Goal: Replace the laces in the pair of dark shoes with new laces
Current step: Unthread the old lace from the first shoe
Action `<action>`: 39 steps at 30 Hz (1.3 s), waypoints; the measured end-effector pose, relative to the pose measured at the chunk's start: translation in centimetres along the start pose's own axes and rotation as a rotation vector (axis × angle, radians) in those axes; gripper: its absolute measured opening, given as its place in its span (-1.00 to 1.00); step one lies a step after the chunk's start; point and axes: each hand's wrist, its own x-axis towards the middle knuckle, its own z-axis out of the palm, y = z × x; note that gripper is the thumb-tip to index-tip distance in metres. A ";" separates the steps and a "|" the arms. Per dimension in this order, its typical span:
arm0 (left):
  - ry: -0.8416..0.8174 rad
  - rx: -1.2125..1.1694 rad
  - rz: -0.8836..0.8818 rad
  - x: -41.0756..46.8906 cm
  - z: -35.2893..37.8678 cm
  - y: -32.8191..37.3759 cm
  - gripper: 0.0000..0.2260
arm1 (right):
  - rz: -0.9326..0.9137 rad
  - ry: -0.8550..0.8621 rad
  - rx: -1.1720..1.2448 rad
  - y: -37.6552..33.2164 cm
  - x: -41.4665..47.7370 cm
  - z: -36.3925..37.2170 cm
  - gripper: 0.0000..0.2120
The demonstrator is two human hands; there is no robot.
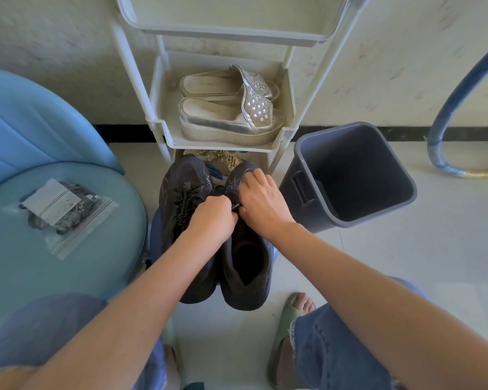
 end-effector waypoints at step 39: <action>0.011 0.036 0.006 -0.2 0.2 -0.2 -0.79 | 0.239 -0.098 0.350 -0.1 0.0 -0.2 -0.79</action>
